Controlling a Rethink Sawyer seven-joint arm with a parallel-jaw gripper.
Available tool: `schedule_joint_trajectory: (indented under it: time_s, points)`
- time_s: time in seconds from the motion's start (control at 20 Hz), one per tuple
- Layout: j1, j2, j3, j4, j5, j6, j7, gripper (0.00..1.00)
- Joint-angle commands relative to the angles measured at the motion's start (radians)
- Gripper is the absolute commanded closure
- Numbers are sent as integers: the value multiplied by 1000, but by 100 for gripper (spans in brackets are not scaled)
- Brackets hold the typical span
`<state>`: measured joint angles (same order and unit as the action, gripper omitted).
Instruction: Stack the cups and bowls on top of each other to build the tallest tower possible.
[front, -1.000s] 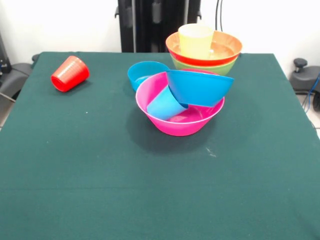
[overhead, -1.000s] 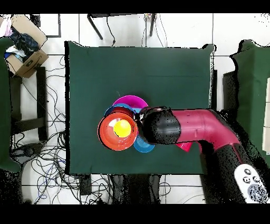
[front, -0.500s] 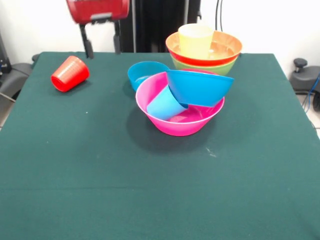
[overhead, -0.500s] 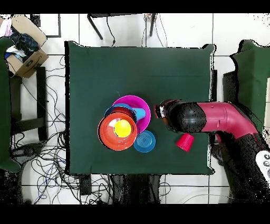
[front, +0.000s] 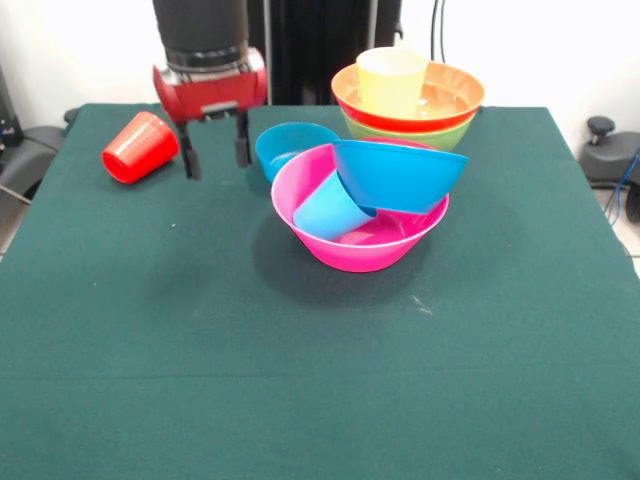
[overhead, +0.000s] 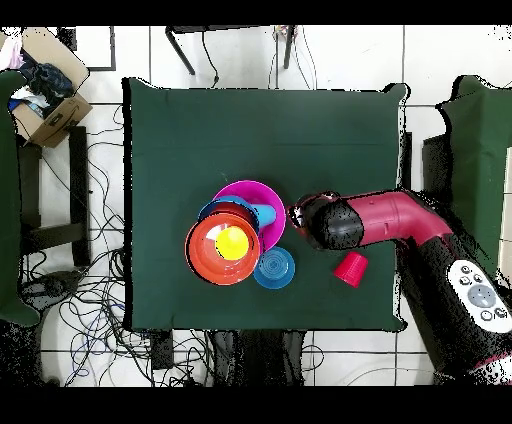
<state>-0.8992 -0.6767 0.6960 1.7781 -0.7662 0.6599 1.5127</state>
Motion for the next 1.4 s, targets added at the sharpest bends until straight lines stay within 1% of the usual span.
schedule_joint_trajectory:
  time_s: [0.05, 0.1, 0.2, 0.3, 0.45, 0.65, 0.8, 1.0, 1.25, 1.4]
  points:
    - [53, 74, -33, 15, -139, -47, -119, 0]
    - [48, 76, -29, 29, -124, -31, -121, 0]
    - [42, 56, -14, 51, -110, -20, -126, 0]
    - [30, 32, -13, 55, -87, 22, -141, 0]
    - [-2, 30, 5, 39, -52, 75, -201, 0]
    - [-40, 49, 13, 2, -47, 105, -263, 0]
    - [-50, 55, 33, 2, -46, 126, -295, 0]
    - [-42, 76, 31, 35, -70, 112, -277, 0]
    - [-9, 99, -11, 61, -111, 66, -185, 0]
    - [5, 93, -27, 82, -105, 62, -136, 0]
